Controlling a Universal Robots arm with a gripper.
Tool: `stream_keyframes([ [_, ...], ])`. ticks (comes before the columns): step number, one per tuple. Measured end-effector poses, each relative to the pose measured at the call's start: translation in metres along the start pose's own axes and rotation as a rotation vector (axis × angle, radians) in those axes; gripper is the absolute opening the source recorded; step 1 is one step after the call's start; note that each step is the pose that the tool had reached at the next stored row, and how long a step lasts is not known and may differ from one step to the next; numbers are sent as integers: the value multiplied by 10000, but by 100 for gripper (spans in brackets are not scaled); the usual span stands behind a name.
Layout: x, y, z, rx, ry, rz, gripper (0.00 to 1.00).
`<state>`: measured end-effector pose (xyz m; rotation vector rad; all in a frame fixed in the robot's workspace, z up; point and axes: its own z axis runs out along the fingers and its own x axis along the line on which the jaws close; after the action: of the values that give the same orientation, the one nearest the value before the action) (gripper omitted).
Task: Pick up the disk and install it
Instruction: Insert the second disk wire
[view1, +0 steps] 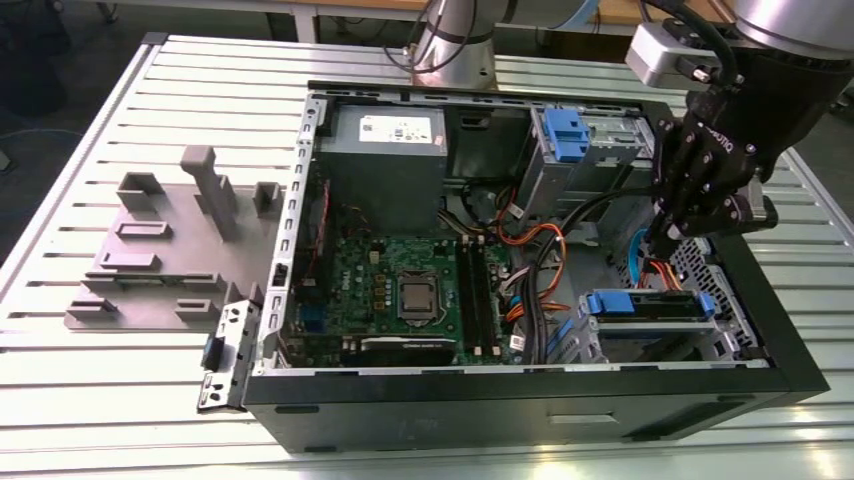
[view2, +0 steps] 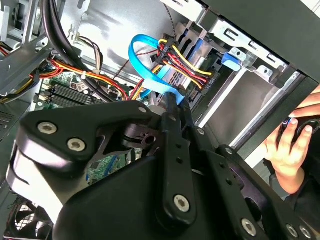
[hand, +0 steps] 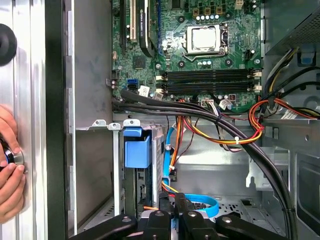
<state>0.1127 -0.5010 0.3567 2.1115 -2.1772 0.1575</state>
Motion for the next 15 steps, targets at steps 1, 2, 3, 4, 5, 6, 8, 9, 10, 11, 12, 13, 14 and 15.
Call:
stream_keyframes([
  [1, 0, 0, 0, 0, -1, 0, 16],
  [2, 0, 0, 1, 0, -1, 0, 16],
  [3, 0, 0, 0, 0, 0, 0, 16],
  [4, 0, 0, 1, 0, -1, 0, 16],
  [5, 0, 0, 2, 0, -1, 0, 17],
  [6, -1, 0, 6, 0, -4, 0, 17],
  [8, -2, 0, 15, 0, -2, 0, 24],
  [9, -3, 0, 21, 0, -2, 0, 24],
  [10, -4, 0, 27, 0, -2, 0, 24],
  [11, -5, -1, 33, 0, -1, 0, 24],
  [12, -6, -1, 37, 0, 0, 0, 24],
  [13, -6, -2, 39, 0, 2, 0, 24],
  [14, -6, -2, 41, 0, 1, 0, 22],
  [15, -6, -2, 42, 0, 1, 0, 16],
])
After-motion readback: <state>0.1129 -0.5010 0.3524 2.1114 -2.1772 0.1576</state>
